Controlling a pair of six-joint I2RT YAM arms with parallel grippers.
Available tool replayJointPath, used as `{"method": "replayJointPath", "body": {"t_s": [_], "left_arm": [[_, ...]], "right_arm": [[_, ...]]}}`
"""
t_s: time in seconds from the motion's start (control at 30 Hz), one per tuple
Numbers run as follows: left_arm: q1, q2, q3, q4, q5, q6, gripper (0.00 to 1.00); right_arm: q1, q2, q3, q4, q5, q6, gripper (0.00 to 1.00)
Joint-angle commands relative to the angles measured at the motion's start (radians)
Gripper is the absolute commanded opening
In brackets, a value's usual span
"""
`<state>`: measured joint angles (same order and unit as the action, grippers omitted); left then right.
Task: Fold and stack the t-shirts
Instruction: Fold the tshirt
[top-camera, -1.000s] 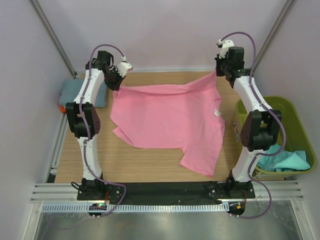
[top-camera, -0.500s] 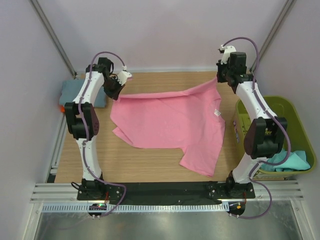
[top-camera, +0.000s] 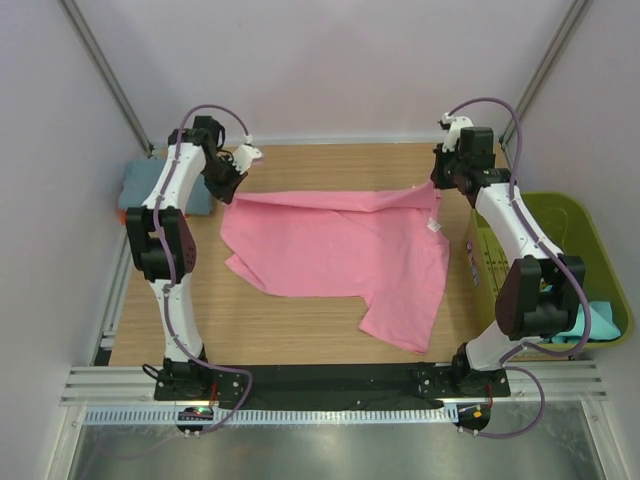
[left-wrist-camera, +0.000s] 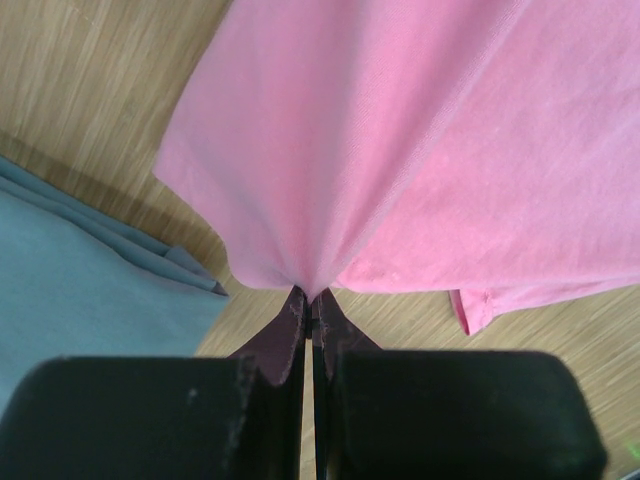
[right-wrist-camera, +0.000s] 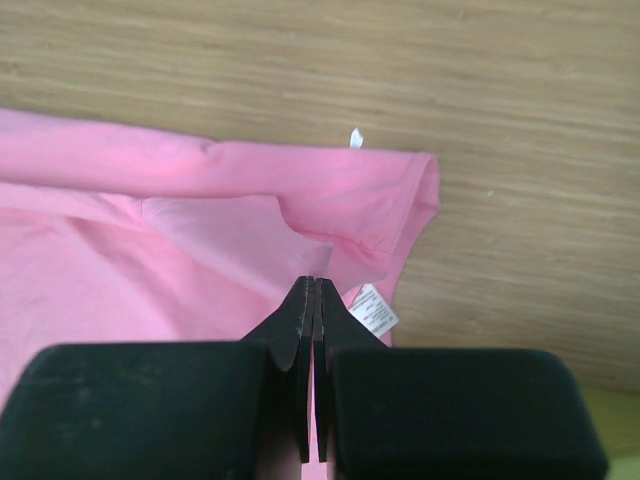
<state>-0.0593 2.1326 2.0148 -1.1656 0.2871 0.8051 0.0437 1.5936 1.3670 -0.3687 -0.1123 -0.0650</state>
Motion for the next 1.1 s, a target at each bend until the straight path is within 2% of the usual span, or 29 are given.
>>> {"method": "replayJointPath", "body": {"t_s": [0.0, 0.17, 0.2, 0.23, 0.27, 0.3, 0.33, 0.37, 0.5, 0.63, 0.77, 0.87, 0.97, 1.07], "left_arm": [[0.009, 0.0, -0.011, -0.031, -0.014, 0.02, 0.0], [0.013, 0.032, -0.021, -0.058, -0.025, 0.019, 0.01], [0.015, 0.039, -0.021, -0.068, -0.028, 0.016, 0.04], [0.015, 0.044, -0.019, -0.075, -0.032, 0.013, 0.09], [0.018, 0.052, -0.019, -0.083, -0.037, 0.003, 0.2], [0.022, 0.055, -0.016, -0.088, -0.037, -0.006, 0.27], [0.026, 0.055, -0.011, -0.094, -0.031, -0.03, 0.34], [0.03, 0.05, -0.005, -0.107, -0.022, -0.038, 0.41], [0.056, 0.007, 0.025, -0.091, -0.002, -0.093, 0.48], [0.053, -0.01, 0.033, 0.009, -0.005, -0.13, 0.59], [0.004, 0.093, 0.172, 0.003, -0.023, -0.191, 0.6], [-0.014, 0.194, 0.281, -0.04, -0.023, -0.256, 0.58], [-0.017, 0.257, 0.311, -0.042, 0.003, -0.323, 0.56], [-0.016, 0.265, 0.276, -0.042, 0.033, -0.342, 0.56]], "right_arm": [[0.008, -0.034, -0.032, 0.02, -0.041, 0.036, 0.01], [0.01, -0.021, -0.054, 0.005, -0.061, 0.019, 0.01], [0.01, -0.02, -0.055, -0.01, -0.067, 0.016, 0.01], [0.012, -0.021, -0.059, -0.016, -0.073, 0.013, 0.01], [0.012, -0.024, -0.057, -0.022, -0.081, 0.013, 0.01], [0.01, -0.03, -0.052, -0.03, -0.107, 0.013, 0.04], [0.012, -0.034, -0.033, -0.057, -0.121, 0.01, 0.11], [0.01, -0.038, -0.017, -0.074, -0.131, 0.005, 0.23], [0.01, -0.066, 0.058, -0.148, -0.125, -0.001, 0.34], [0.01, -0.041, 0.055, -0.076, -0.099, 0.036, 0.36], [0.012, 0.083, 0.075, -0.027, -0.173, 0.064, 0.36], [0.01, 0.213, 0.161, -0.052, -0.225, 0.099, 0.35], [0.01, 0.328, 0.236, -0.09, -0.292, 0.11, 0.33], [0.008, 0.385, 0.261, -0.076, -0.347, 0.146, 0.32]]}}
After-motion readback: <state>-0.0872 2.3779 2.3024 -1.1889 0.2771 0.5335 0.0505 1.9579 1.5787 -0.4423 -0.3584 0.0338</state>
